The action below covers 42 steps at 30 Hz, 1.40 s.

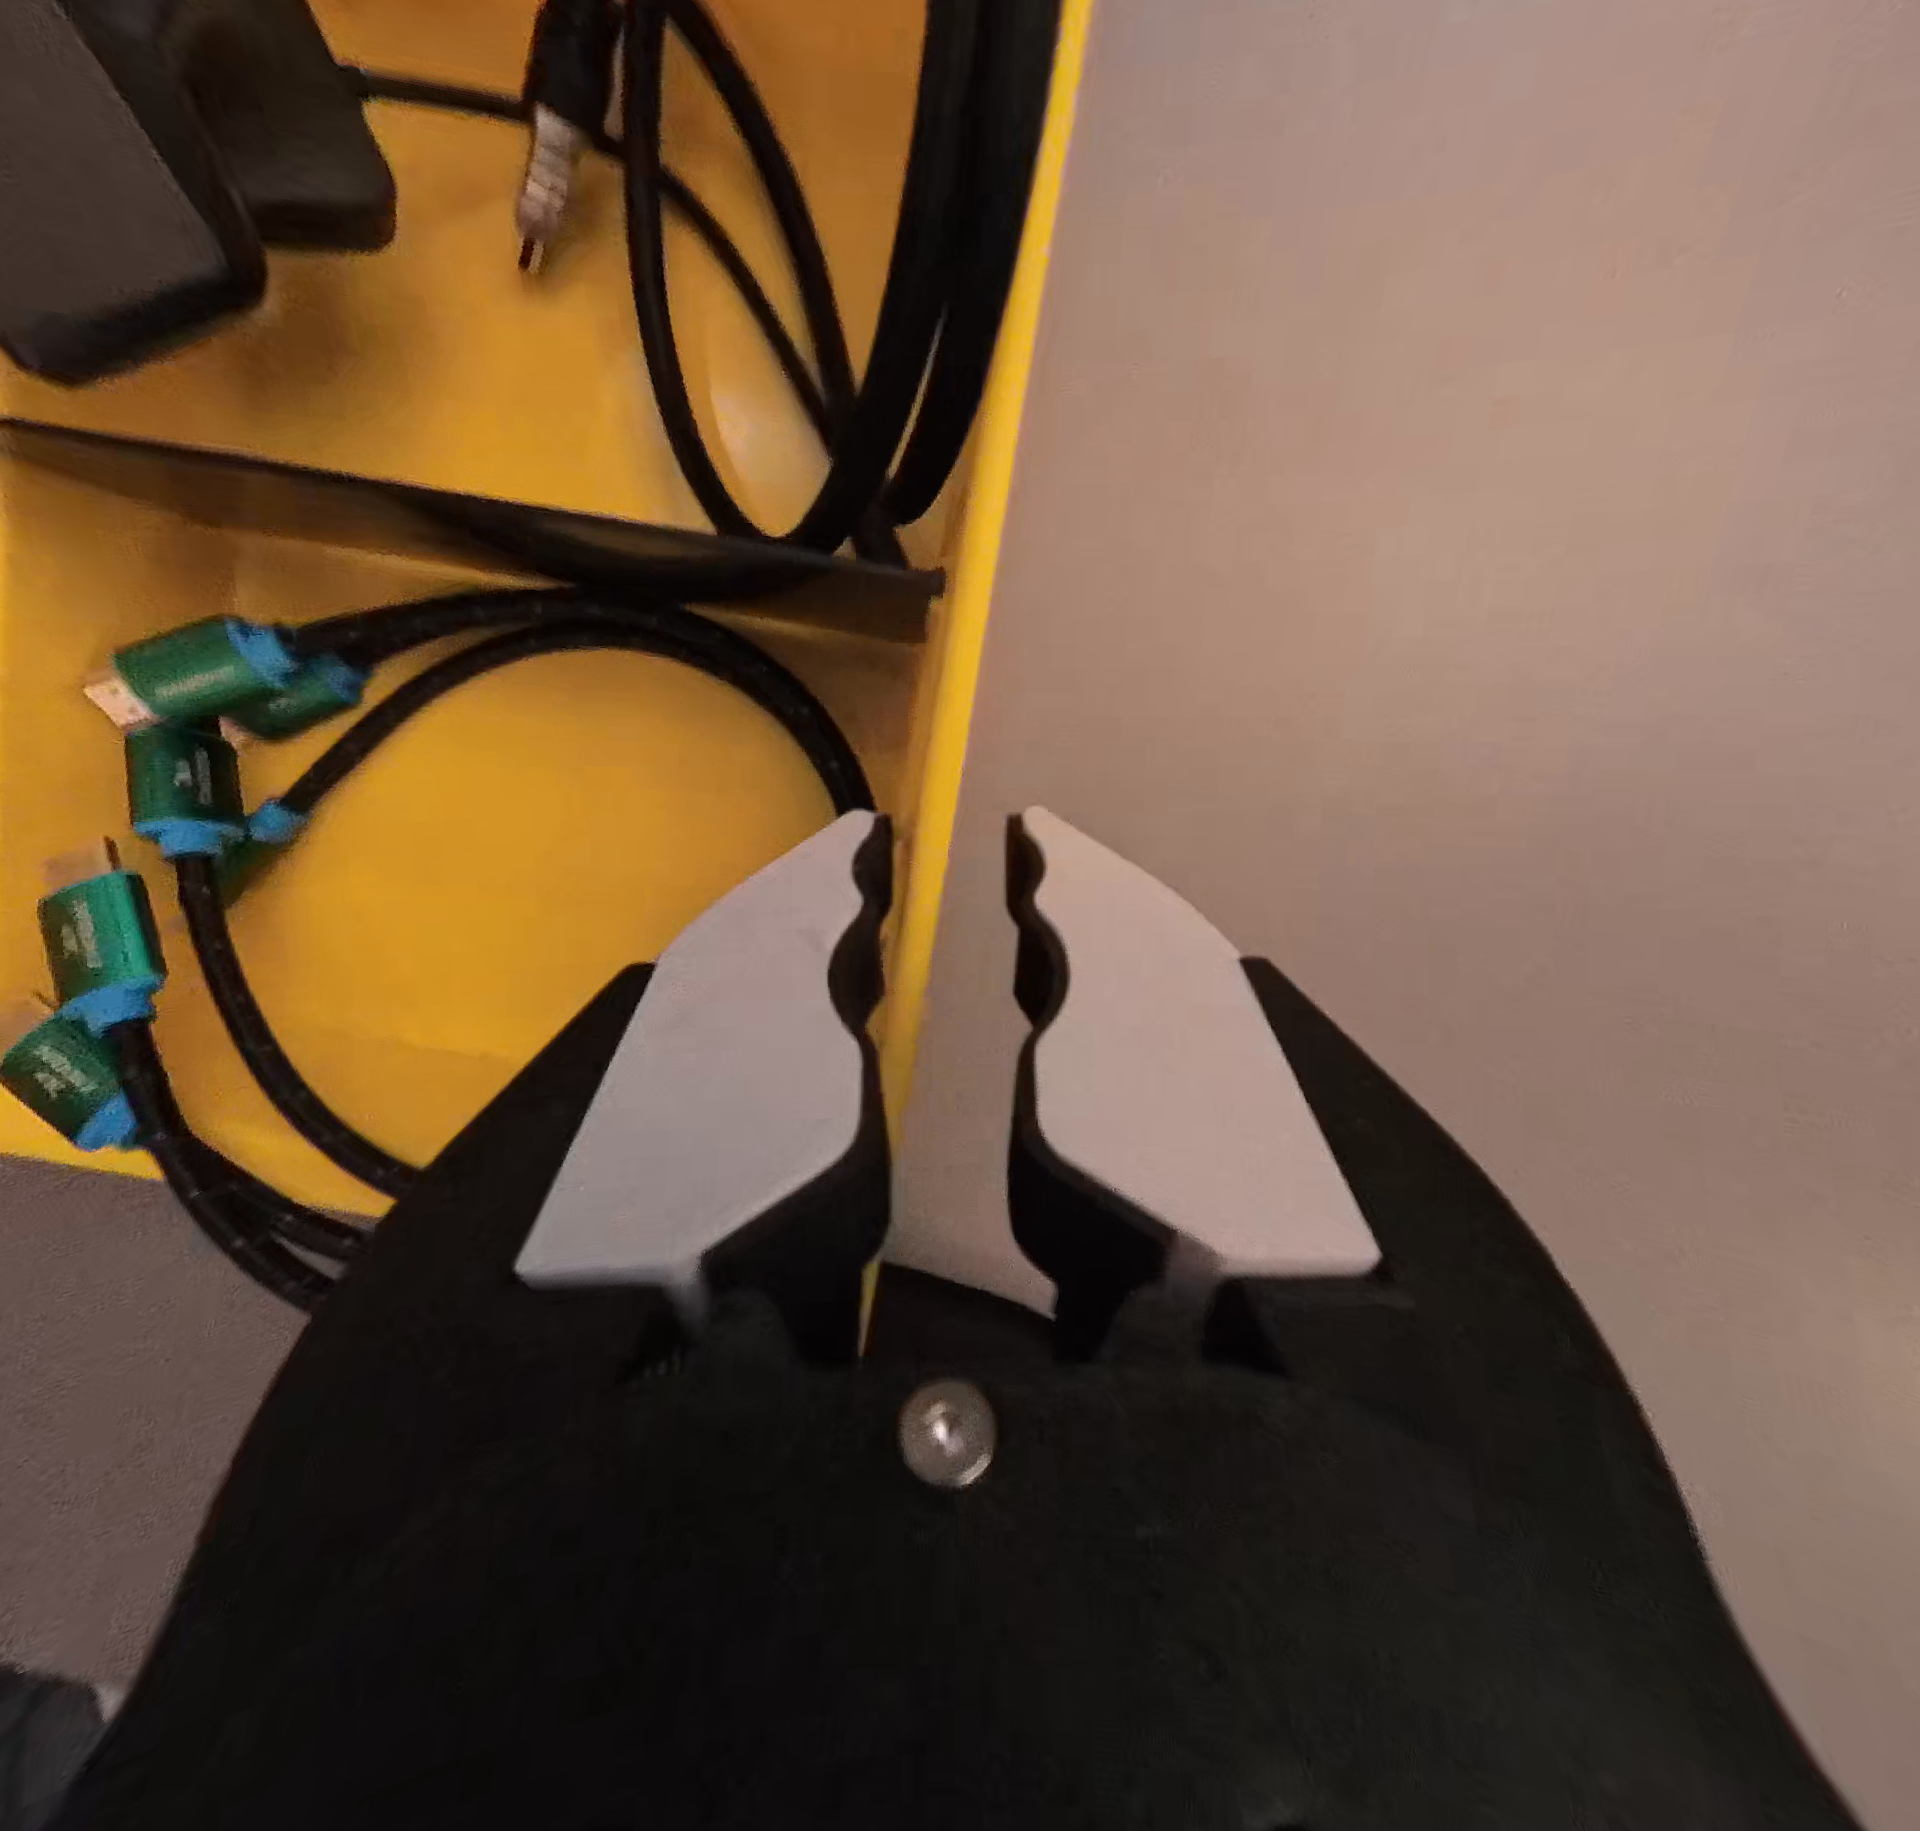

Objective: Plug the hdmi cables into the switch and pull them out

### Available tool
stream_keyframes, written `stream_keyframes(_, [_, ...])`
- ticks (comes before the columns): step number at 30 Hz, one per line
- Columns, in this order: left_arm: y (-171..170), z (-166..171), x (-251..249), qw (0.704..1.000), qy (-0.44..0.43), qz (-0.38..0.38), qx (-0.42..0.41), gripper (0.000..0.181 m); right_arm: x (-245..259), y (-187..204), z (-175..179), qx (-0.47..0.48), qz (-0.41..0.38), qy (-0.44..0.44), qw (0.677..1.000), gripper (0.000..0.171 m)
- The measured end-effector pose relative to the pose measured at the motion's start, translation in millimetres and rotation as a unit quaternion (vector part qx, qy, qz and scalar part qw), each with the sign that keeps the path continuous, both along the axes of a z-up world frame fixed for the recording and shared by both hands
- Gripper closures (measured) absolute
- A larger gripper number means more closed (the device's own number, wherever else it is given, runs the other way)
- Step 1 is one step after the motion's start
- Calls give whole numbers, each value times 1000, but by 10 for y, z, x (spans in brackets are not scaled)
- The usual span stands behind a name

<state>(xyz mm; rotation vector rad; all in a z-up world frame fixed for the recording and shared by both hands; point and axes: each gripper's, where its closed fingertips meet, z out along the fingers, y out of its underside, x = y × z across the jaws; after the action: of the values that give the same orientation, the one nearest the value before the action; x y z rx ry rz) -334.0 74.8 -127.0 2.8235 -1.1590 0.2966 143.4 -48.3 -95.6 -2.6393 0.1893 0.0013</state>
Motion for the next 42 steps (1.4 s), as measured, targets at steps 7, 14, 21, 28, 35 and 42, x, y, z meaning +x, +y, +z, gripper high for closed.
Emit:
stream_keyframes(7, [-325, 22, 72, 997, 10, -21, -77, 159, -875, 363, 1504, 376, 77, -116, 916, 131])
stream_keyframes(14, [-84, 560, 77, 996, -41, 19, 72, 157, -2563, 728, 1104, 345, 232, -5, 909, 107])
stream_keyframes(21, [578, 1792, 593, 878, -192, 42, 437, 128, -2622, 1236, 362, 147, 191, -50, 969, 99])
stream_keyframes(28, [647, 2386, 834, 715, -140, 35, 684, 125, -2704, 1270, -92, -7, 175, 20, 984, 111])
stream_keyframes(35, [557, 2354, 1112, 715, -154, 28, 682, 118, -2682, 1205, -450, -158, 157, 34, 974, 131])
stream_keyframes(42, [513, 2331, 1208, 716, -150, 16, 682, 118, -2738, 1250, -441, -183, 147, 97, 967, 155])
